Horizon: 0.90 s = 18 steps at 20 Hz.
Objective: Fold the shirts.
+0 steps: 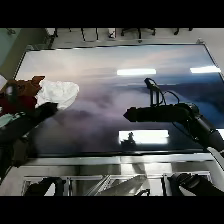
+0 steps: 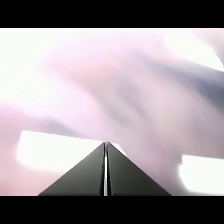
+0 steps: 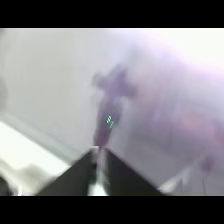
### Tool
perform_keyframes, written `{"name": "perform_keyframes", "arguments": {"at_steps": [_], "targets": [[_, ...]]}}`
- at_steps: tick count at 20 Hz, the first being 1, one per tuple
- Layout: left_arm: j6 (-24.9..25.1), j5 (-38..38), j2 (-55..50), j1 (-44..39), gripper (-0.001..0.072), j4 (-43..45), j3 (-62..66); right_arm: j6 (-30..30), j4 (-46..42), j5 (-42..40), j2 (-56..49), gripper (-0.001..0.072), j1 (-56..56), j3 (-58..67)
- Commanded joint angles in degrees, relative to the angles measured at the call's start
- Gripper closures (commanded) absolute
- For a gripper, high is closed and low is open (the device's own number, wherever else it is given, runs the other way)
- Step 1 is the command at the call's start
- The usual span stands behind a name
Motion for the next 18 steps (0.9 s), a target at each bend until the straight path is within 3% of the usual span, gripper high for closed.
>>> {"name": "perform_keyframes", "arguments": {"at_steps": [1, 2, 3, 4, 7, 9, 16, 17, 18], "targets": [[0.2, 1.3, -3.7, 17.1, 0.0693, 3.3, 1.7, 0.0, 0.2, 7.6, -1.4, 0.0237, -4.4, 0.0], [0.7, 2.4, -6.4, 19.2, 0.0613, 3.2, 1.3, -0.5, 0.2, 8.5, -2.2, 0.0223, -6.1, 0.0], [1.3, 2.1, -9.4, 20.2, 0.0261, 3.2, 0.5, -0.7, 0.2, 9.0, -2.8, 0.0222, -7.5, 0.0], [1.2, -0.2, -13.1, 20.5, 0.0003, 3.0, -0.2, -0.7, 0.2, 9.5, -3.5, 0.0222, -8.8, 0.0], [1.2, -6.5, -24.4, 20.3, 0.0001, -2.2, 1.1, -2.6, 0.2, 11.4, -5.3, 0.0211, -11.0, 0.0], [1.3, -7.5, -32.3, 18.9, 0.0002, -4.4, 5.5, -2.6, 0.1, 11.6, -6.4, 0.0033, -11.6, 0.0], [1.4, -4.8, -52.1, 11.3, 0.0002, -3.7, 22.7, -2.8, 0.2, 12.4, -9.5, 0.0036, -12.4, 0.0], [1.4, -2.9, -54.1, 11.3, 0.0042, -3.7, 24.6, -2.8, 0.2, 12.4, -9.5, 0.0037, -12.4, 0.0], [1.4, -0.1, -55.6, 11.6, 0.0335, -3.8, 26.3, -2.8, 0.2, 12.4, -9.5, 0.0039, -12.4, 0.0]]}}
